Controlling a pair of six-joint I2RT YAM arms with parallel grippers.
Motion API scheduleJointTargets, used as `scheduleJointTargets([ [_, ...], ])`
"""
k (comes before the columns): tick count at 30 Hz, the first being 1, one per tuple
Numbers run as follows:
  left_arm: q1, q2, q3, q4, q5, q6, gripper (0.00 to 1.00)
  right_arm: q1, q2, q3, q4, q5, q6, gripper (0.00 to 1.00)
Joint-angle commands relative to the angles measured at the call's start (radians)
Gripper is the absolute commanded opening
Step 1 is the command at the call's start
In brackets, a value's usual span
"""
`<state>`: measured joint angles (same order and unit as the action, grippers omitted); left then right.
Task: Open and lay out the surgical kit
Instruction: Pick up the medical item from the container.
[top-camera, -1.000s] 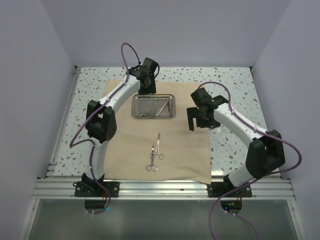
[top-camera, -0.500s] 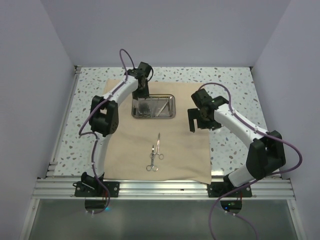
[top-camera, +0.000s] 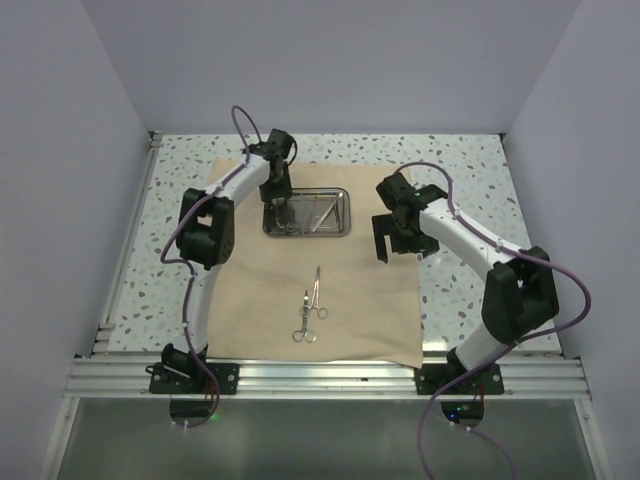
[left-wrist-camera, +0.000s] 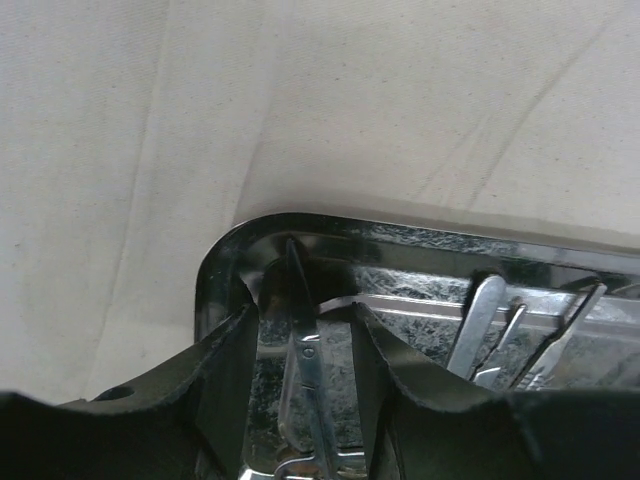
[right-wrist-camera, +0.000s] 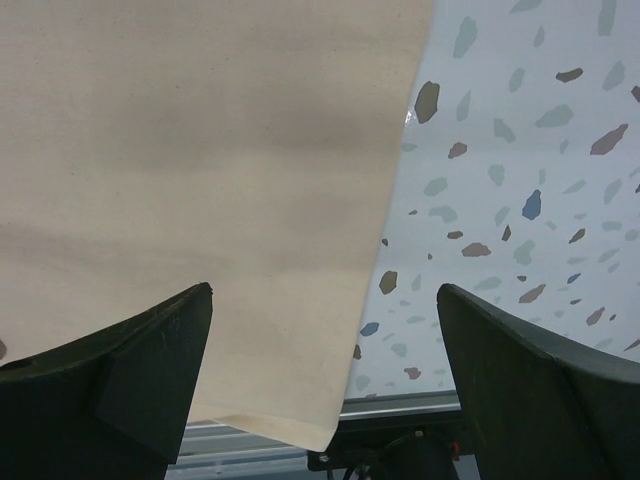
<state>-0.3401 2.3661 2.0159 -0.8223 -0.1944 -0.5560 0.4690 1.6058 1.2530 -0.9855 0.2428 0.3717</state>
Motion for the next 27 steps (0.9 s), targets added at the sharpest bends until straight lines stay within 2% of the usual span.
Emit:
scheduleJointTargets([
  [1, 0.013, 0.053, 0.001, 0.051, 0.024, 0.008, 0.46, -0.006, 0.019, 0.065, -0.03, 0.013, -0.02, 0.98],
  [10, 0.013, 0.125, 0.046, 0.048, 0.02, 0.008, 0.39, -0.004, 0.055, 0.106, -0.041, 0.009, -0.011, 0.98],
  [18, 0.016, 0.173, 0.058, 0.041, 0.021, 0.011, 0.15, -0.004, 0.055, 0.094, -0.033, 0.013, -0.002, 0.98],
  [21, 0.016, 0.171, 0.061, 0.043, 0.038, 0.022, 0.0, -0.006, 0.051, 0.082, -0.027, 0.012, 0.001, 0.98],
  [27, 0.016, 0.079, 0.087, 0.046, 0.064, 0.05, 0.0, -0.006, 0.036, 0.066, -0.015, 0.003, 0.009, 0.98],
])
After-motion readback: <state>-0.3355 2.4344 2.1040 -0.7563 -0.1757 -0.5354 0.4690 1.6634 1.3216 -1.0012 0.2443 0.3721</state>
